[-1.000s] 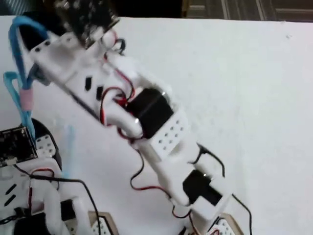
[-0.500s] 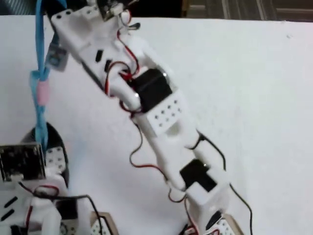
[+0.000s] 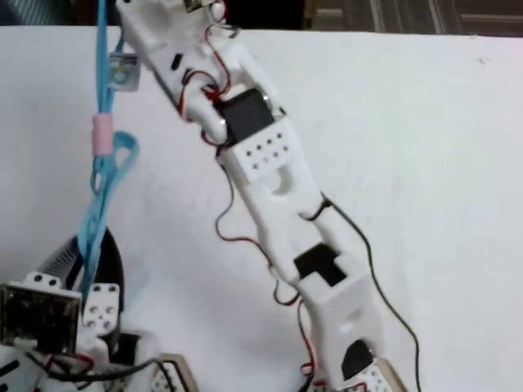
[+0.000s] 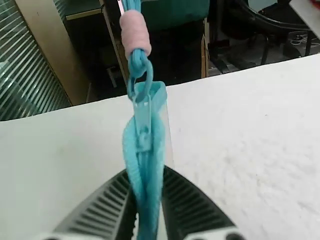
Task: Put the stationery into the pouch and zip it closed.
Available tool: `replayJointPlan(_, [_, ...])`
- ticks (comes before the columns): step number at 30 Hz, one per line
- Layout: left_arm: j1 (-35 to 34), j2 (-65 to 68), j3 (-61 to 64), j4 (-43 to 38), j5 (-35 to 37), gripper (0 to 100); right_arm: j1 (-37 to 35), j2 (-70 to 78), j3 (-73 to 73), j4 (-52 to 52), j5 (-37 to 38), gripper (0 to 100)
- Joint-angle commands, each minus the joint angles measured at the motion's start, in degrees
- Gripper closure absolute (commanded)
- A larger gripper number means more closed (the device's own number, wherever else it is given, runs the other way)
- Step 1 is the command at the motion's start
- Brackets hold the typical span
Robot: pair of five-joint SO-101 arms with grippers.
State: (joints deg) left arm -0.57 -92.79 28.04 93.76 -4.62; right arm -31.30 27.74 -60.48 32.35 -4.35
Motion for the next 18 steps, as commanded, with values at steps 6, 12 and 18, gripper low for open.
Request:
replayJointPlan(6, [0.5, -0.6, -7.6, 3.7, 0.0, 98, 16.4, 4.0, -2.1, -2.8, -0.6, 98.3])
replayJointPlan(12, [0.5, -0.6, -10.2, 5.3, 0.5, 98, 19.9, 8.3, -2.1, -2.8, 2.8, 98.3])
replayJointPlan(18, [3.3, -0.3, -13.2, 4.1, 6.1, 98, 20.4, 14.2, -2.1, -6.5, 9.6, 98.3])
